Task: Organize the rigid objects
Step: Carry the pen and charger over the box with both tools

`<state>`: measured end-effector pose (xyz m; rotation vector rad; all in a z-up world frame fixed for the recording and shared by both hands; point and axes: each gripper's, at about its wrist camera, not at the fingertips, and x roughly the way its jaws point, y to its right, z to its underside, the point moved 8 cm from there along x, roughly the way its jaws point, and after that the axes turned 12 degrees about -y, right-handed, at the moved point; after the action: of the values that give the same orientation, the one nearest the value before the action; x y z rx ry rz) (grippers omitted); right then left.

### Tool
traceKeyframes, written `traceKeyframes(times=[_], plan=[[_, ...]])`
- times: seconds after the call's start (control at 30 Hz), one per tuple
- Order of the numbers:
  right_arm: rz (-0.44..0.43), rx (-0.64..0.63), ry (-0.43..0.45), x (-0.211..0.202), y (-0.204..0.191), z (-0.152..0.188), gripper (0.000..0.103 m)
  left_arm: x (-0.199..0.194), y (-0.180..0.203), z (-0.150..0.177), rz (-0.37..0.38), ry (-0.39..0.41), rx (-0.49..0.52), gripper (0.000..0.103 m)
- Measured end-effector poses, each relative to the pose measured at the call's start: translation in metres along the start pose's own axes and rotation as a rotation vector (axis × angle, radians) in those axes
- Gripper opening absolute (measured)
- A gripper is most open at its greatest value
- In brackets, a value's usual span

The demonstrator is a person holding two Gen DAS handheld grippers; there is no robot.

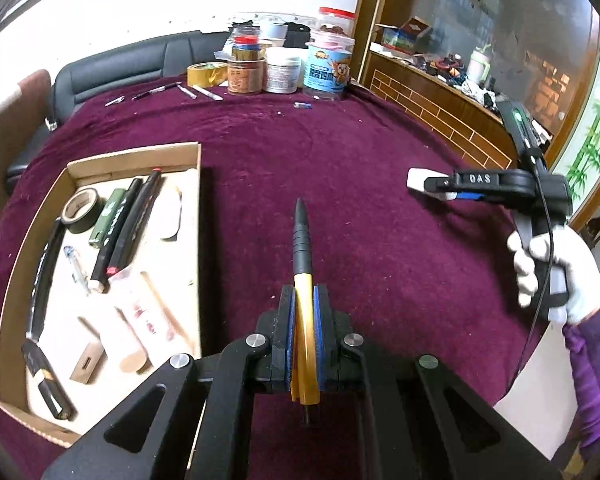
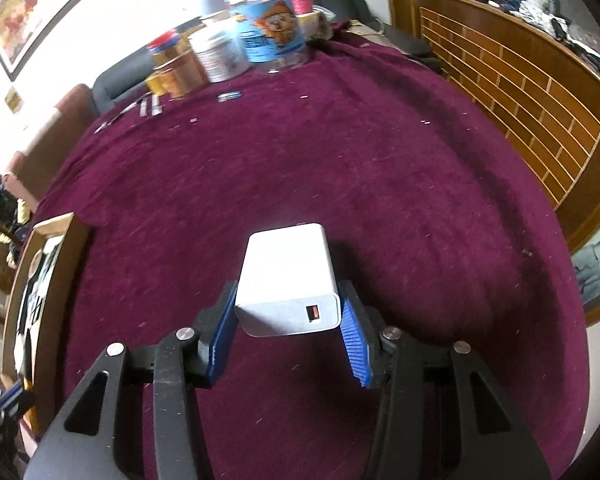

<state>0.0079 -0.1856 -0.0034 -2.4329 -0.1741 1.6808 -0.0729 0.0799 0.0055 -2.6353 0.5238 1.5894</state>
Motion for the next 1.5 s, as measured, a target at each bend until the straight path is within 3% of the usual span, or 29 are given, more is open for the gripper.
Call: traceKeyframes(times=[0.33,0.63,0.93,1.5], plan=[[-0.123,-0.102,0.005,-0.013,-0.059,0.024,0.046,-0.018,-0.021,0.013,0.028,0.016,-0.066,0.006],[-0.159,-0.180,-0.006,-0.017,-0.100,0.038,0.046,-0.035,-0.045,0.021,0.035,0.036,-0.119,0.006],[-0.216,-0.274,-0.015,-0.021,-0.151,0.048,0.046,-0.052,-0.095,0.031,0.019,0.061,-0.225,0.006],[-0.285,-0.472,-0.105,0.006,-0.263,0.078,0.047,-0.025,-0.147,0.052,0.054,0.007,-0.357,0.006]])
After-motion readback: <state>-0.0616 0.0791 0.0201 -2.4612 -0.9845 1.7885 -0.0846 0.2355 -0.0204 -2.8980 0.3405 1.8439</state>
